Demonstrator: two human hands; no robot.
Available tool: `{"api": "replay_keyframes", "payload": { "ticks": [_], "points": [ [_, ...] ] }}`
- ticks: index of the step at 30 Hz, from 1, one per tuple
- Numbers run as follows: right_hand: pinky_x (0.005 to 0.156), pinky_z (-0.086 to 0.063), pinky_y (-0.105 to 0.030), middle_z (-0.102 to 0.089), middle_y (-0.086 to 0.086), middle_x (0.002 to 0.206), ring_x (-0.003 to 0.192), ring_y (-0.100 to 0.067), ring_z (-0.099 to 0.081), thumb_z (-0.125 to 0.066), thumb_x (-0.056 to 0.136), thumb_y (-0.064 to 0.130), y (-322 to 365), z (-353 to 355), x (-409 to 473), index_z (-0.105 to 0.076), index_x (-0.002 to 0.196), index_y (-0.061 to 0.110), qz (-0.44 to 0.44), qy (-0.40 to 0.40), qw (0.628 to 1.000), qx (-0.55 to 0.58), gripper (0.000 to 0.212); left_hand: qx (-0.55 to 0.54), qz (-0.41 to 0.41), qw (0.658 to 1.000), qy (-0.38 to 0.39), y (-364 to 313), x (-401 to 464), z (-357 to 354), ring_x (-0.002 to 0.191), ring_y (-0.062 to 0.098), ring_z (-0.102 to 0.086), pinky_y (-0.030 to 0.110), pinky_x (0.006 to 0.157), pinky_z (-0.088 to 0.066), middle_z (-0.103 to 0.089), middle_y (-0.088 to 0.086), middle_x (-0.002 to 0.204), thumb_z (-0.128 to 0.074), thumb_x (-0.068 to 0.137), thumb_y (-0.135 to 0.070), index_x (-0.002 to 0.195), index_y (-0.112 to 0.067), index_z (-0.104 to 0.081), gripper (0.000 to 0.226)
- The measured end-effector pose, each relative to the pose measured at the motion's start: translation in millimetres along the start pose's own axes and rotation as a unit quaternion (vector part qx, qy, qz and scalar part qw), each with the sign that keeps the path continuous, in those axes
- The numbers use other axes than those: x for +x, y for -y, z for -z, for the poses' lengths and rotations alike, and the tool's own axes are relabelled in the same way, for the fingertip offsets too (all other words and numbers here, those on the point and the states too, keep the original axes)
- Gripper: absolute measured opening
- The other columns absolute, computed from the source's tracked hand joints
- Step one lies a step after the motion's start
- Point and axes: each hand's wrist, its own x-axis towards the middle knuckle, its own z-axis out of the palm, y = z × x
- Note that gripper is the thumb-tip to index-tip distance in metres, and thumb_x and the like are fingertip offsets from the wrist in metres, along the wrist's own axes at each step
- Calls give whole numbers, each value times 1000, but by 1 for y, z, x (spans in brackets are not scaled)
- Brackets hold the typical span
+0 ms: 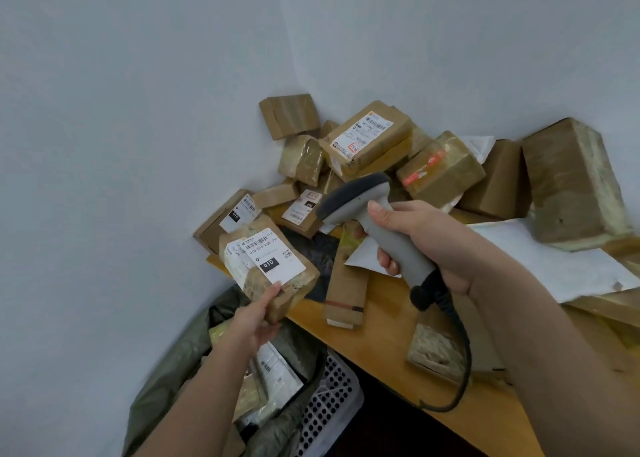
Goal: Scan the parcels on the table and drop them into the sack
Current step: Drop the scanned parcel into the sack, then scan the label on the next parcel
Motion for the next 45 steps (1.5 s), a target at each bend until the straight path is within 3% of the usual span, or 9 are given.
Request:
{"api": "replay_keyframes", "payload": {
  "ticks": [6,11,17,23,28,34,37,40,45],
  "points": [
    [52,-48,-28,-60,-14,71,55,-18,-55,-55,96,43,-30,-59,46,-64,108,0,-74,39,995,-54,46,-47,92,989,-107,36,11,85,77,22,-55,34,63,-48,-58,10,89,-69,87,-39,113,-10,-52,42],
    [65,-46,-37,-66,-33,98,67,-29,-54,-58,94,44,-62,-115,87,-65,106,2,-120,61,989,-63,45,-91,157,972,-150,79,36,152,72,22,-55,35,63,-48,-59,12,83,-67,90,-36,97,-6,-58,32],
    [62,-48,-35,-66,-28,109,63,-23,-56,-57,95,41,-103,-172,127,-66,104,5,-166,62,980,-86,39,-174,212,946,-175,116,91,199,91,29,-57,35,63,-51,-57,17,100,-67,86,-48,102,-8,-54,45],
    [66,-48,-38,-69,-27,100,65,-26,-56,-57,95,42,-125,-195,146,-67,106,6,-190,31,975,-107,39,-260,240,916,-188,124,152,222,121,39,-51,44,91,-53,-49,17,136,-58,96,-40,136,-12,-47,51],
    [48,-47,-24,-63,1,54,49,-14,-55,-53,96,39,-135,-199,152,-67,104,1,-210,2,971,-115,41,-177,204,943,-196,129,184,232,134,35,-44,39,104,-42,-39,22,150,-38,102,-5,144,4,-37,42],
    [55,-46,-31,-61,-16,65,52,-20,-54,-55,94,42,-127,-207,154,-68,105,-1,-208,-19,973,-102,47,-108,208,961,-149,125,187,225,108,27,-56,36,93,-50,-53,10,112,-53,100,-19,124,-6,-53,28],
    [58,-46,-32,-65,-33,90,57,-20,-54,-58,94,42,-113,-209,149,-67,106,1,-192,-31,978,-78,44,-30,176,969,-169,113,182,226,84,23,-58,36,66,-48,-61,8,105,-51,93,-21,120,-4,-58,32],
    [57,-47,-32,-65,-32,106,62,-22,-55,-58,94,40,-89,-202,139,-67,103,5,-168,-49,983,-55,38,81,116,971,-192,80,177,214,95,30,-60,34,68,-51,-59,13,116,-56,87,-27,123,-4,-54,43],
    [49,-46,-28,-65,-10,64,47,-16,-54,-56,95,40,-49,-168,119,-64,108,1,-128,-105,986,-15,41,177,-39,975,-131,-18,146,140,101,31,-58,38,87,-51,-58,15,115,-54,78,-34,119,-4,-56,51]
  ]
}}
